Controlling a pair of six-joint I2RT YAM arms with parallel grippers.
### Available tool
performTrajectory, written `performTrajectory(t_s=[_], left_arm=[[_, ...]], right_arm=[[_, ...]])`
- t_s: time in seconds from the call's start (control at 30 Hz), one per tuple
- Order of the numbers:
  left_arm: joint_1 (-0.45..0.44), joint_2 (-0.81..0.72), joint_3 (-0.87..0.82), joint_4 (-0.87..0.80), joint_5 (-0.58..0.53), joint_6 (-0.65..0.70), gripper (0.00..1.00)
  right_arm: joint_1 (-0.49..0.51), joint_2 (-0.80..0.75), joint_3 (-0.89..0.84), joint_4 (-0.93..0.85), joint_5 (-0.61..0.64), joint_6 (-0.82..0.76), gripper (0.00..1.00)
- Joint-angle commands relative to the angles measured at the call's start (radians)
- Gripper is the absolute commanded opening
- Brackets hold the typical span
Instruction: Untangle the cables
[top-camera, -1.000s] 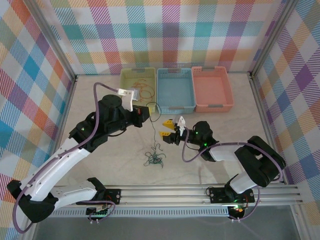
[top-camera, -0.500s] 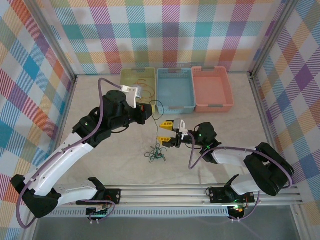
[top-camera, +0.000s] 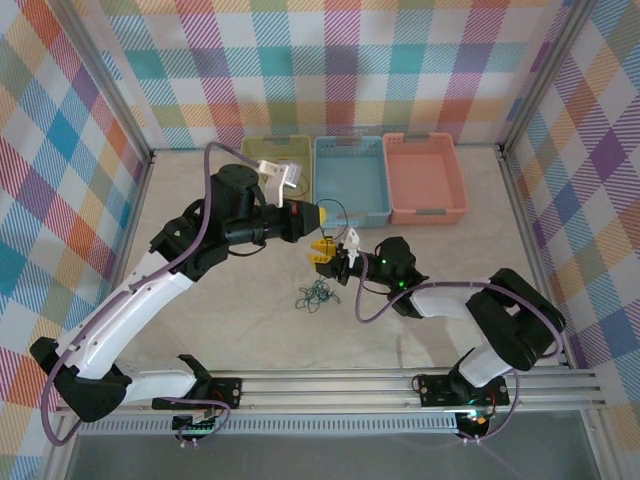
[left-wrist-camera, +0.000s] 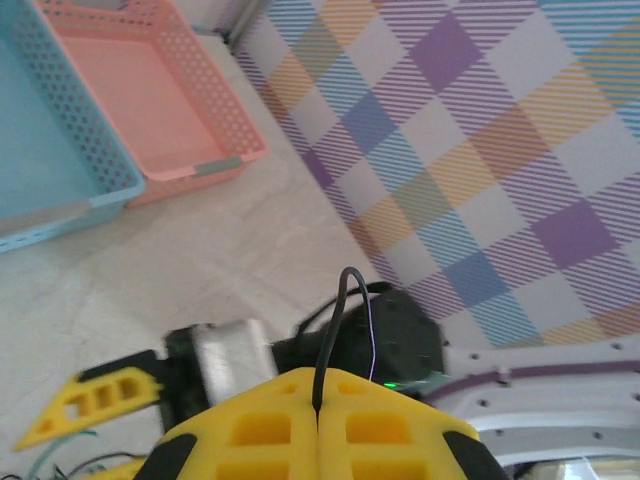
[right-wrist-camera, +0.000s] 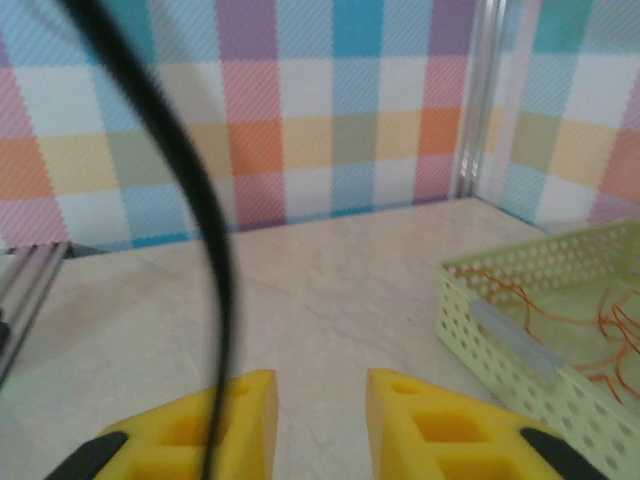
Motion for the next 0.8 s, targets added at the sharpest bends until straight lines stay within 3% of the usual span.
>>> performTrajectory(t_s=[0.0, 0.17, 0.43, 0.77], left_arm=[[-0.011, -0.023, 0.082, -0.003, 0.085, -0.029, 0.00], [-0.011, -0.042, 0.221, -0.118, 0.068, 0.011, 0.00], [-0.011, -0.076, 0.449, -0.224, -0.012, 0.041, 0.00], [-0.011, -0.065, 0.646, -0.320, -0.106, 0.095, 0.00]], right_arm=[[0.003, 0.050, 0.049, -0.052, 0.117, 0.006, 0.25], [-0.009, 0.089, 0.092, -0.145, 0.172, 0.039, 0.18], [-0.032, 0.117, 0.167, -0.354, 0.217, 0.055, 0.18], [-0.049, 0.125, 0.191, -0.450, 0.261, 0.065, 0.19]])
